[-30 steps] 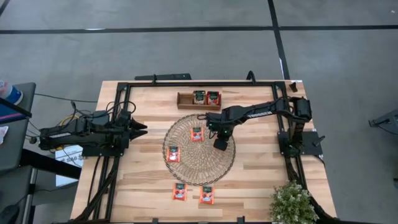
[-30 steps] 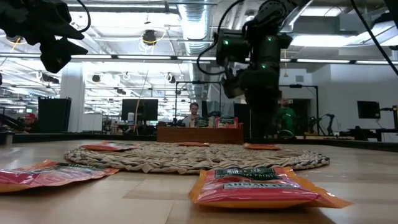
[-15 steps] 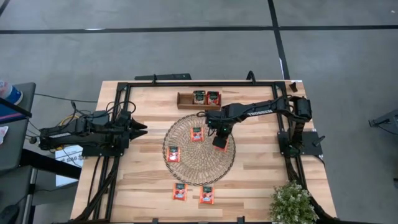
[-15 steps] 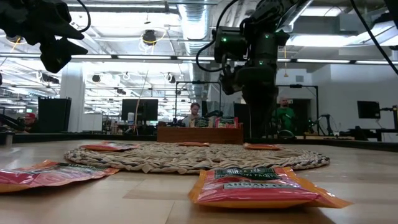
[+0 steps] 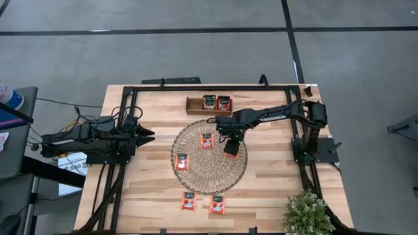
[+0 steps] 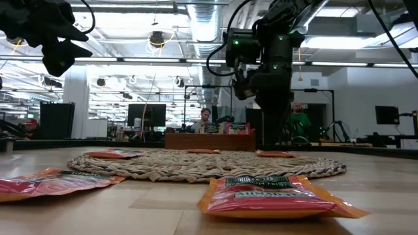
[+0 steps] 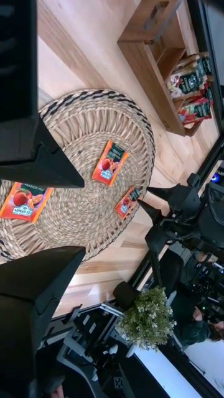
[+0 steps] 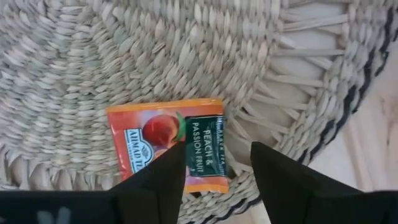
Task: Pick & Place Tea
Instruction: Put the orange tea bag into the left section of the wooden organizer
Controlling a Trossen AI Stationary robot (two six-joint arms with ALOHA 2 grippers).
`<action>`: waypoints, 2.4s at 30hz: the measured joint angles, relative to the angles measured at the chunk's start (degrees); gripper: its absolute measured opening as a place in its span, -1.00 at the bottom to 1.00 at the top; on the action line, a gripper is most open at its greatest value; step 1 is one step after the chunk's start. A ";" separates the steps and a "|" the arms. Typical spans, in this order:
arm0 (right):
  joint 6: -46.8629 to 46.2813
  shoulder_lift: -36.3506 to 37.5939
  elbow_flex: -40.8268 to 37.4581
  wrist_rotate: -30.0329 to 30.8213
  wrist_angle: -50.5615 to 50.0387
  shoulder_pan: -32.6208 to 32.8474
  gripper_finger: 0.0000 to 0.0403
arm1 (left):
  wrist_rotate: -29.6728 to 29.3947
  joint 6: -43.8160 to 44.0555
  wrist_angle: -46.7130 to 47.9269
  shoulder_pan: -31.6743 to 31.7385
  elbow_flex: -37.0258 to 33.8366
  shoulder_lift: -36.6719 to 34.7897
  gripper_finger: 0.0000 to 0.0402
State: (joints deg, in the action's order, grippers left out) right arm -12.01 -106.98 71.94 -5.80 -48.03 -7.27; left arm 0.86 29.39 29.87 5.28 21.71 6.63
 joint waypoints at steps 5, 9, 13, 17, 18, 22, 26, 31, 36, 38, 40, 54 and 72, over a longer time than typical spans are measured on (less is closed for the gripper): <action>0.02 -1.85 -0.02 -0.19 -0.30 0.12 -0.09 | 0.87 -0.02 -0.01 0.00 0.00 0.00 -0.23; 0.10 -4.93 0.05 -1.57 0.07 0.84 -0.11 | 0.87 -0.02 -0.02 -0.02 0.00 0.00 -0.23; 0.31 -7.01 0.33 -1.92 0.05 1.50 -0.14 | 0.89 -0.02 -0.13 -0.02 0.00 -0.02 -0.23; 0.31 -7.37 0.37 -1.91 -0.09 1.81 -0.23 | 0.99 -0.02 -0.40 -0.02 0.00 -0.02 -0.23; 0.31 -7.39 0.37 -1.97 -0.04 1.81 -0.27 | 1.01 -0.02 -0.44 -0.02 0.00 -0.02 -0.23; 0.48 -7.06 0.20 -1.73 0.31 1.84 -0.49 | 1.03 -0.02 -0.44 -0.02 0.00 -0.02 -0.23; 0.51 -7.06 0.17 -1.54 0.44 1.53 -0.73 | 1.02 -0.02 -0.44 -0.02 0.00 -0.02 -0.23; 0.55 -7.07 0.11 -1.39 0.29 1.44 -0.96 | 1.01 0.00 -0.44 -0.02 -0.02 -0.02 -0.23; 0.46 -4.99 -0.11 -0.12 0.29 1.53 -0.96 | 1.01 -0.01 -0.44 -0.01 0.00 -0.02 -0.23; 0.46 -3.64 -0.34 0.95 -0.87 1.63 -0.98 | 1.01 -0.02 -0.44 -0.02 0.00 -0.02 -0.23; 0.07 -1.98 -0.35 1.68 -1.27 1.62 -0.99 | 1.01 -0.02 -0.44 -0.01 -0.01 -0.02 -0.23; -1.35 7.56 9.17 12.20 -13.56 4.98 -1.00 | 0.95 0.00 -0.89 0.00 -0.02 -0.02 -0.23; 28.05 -6.44 41.23 40.08 1.04 4.09 -1.00 | 1.33 0.95 -1.82 -0.05 -0.04 0.43 -0.23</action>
State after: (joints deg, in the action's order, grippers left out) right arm 16.04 -113.41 113.17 34.28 -46.99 -3.17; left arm 2.19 30.34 28.05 5.23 21.67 7.06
